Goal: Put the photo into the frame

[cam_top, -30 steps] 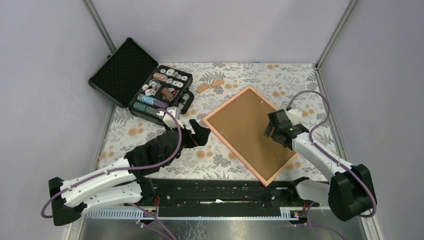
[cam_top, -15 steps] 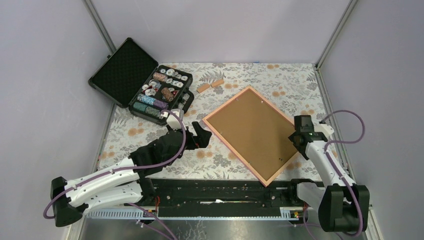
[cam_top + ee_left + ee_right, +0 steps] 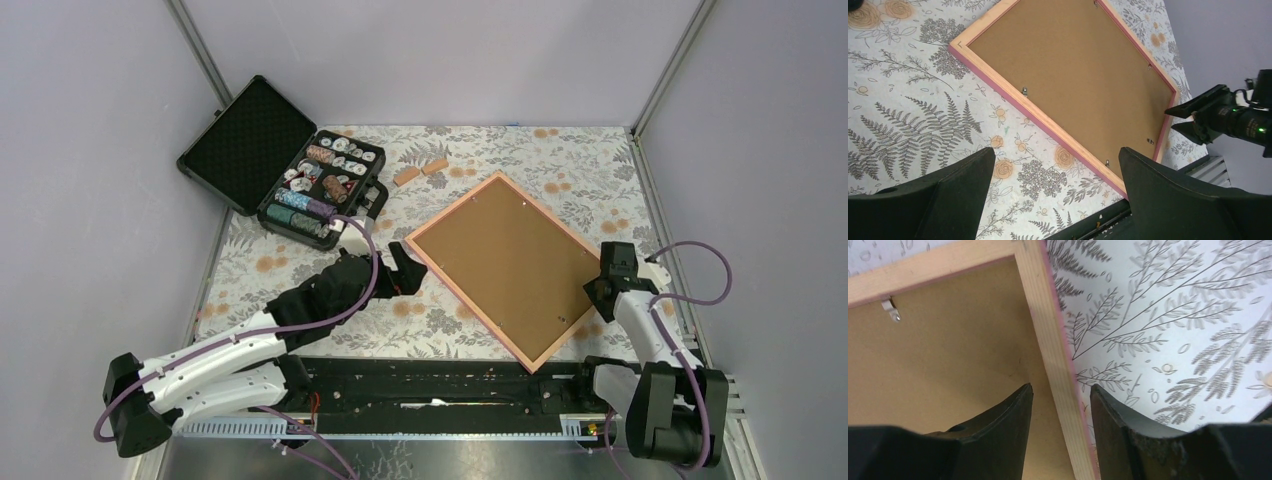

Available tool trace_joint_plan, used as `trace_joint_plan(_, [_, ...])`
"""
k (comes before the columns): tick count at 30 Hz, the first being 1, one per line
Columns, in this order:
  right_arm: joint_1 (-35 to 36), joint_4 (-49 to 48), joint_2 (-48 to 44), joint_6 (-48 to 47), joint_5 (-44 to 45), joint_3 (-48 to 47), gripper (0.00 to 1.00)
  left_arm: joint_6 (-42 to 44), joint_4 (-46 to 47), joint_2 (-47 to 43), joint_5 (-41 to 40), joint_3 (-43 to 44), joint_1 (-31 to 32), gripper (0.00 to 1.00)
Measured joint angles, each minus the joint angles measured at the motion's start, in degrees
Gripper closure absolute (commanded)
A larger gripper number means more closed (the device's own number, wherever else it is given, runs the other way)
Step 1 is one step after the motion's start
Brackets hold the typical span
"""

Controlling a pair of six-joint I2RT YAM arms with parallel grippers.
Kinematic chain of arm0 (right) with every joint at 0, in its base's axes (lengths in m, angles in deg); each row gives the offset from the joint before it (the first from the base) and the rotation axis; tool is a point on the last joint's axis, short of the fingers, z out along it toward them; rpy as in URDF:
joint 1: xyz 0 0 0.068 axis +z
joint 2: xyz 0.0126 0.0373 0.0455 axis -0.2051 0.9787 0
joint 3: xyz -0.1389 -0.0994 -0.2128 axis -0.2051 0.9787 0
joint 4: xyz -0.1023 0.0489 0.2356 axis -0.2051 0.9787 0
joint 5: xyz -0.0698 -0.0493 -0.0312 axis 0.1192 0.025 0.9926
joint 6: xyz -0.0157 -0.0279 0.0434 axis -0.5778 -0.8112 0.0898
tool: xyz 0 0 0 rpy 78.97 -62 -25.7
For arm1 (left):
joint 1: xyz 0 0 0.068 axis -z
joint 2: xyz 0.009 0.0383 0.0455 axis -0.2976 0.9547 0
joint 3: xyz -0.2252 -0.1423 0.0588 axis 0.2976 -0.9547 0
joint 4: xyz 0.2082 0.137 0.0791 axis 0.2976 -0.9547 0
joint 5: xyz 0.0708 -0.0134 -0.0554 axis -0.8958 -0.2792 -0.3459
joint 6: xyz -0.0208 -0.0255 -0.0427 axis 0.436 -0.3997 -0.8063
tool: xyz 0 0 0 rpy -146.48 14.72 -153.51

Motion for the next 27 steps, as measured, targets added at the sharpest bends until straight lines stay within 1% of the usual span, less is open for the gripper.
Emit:
trace_joint_plan(3, [0.0,-3.2,1.1,-0.8,-3.1,2.1,0.49,0.0,0.0,0.0,0.8,0.0,-0.1,0.01])
trace_joint_plan(8, [-0.2,-5.2,-1.0,-2.6,-5.0,3.7,0.60,-1.0,1.0,-0.2,2.0,-1.5,-0.2,0.01])
trace_joint_plan(13, [-0.3,-5.9,-0.5,-3.5,-6.0,3.7,0.62,-2.6,1.4,-0.7,3.2,-4.0,-0.3,0.01])
trace_joint_plan(16, [-0.3,-7.0,1.3,-3.9,-6.6,3.0,0.73,-3.0,1.4,-0.8,3.9,-4.0,-0.3,0.01])
trace_joint_plan(19, [-0.3,-8.7,4.1,-4.6,-8.0,1.6,0.79,-3.0,1.1,-1.0,4.2,-4.0,-0.3,0.01])
trace_joint_plan(22, [-0.4,-10.6,6.7,-7.7,-10.2,0.3,0.84,-3.1,0.9,-1.8,4.3,-4.0,-0.3,0.01])
trace_joint_plan(25, [-0.4,-12.3,8.8,-11.4,-12.9,-0.8,0.99,-3.5,0.9,-3.2,4.3,-4.0,-0.3,0.01])
trace_joint_plan(27, [-0.4,-13.0,11.0,-13.8,-15.0,-2.3,1.00,-4.0,1.0,-3.9,4.3,-4.0,-0.3,0.01])
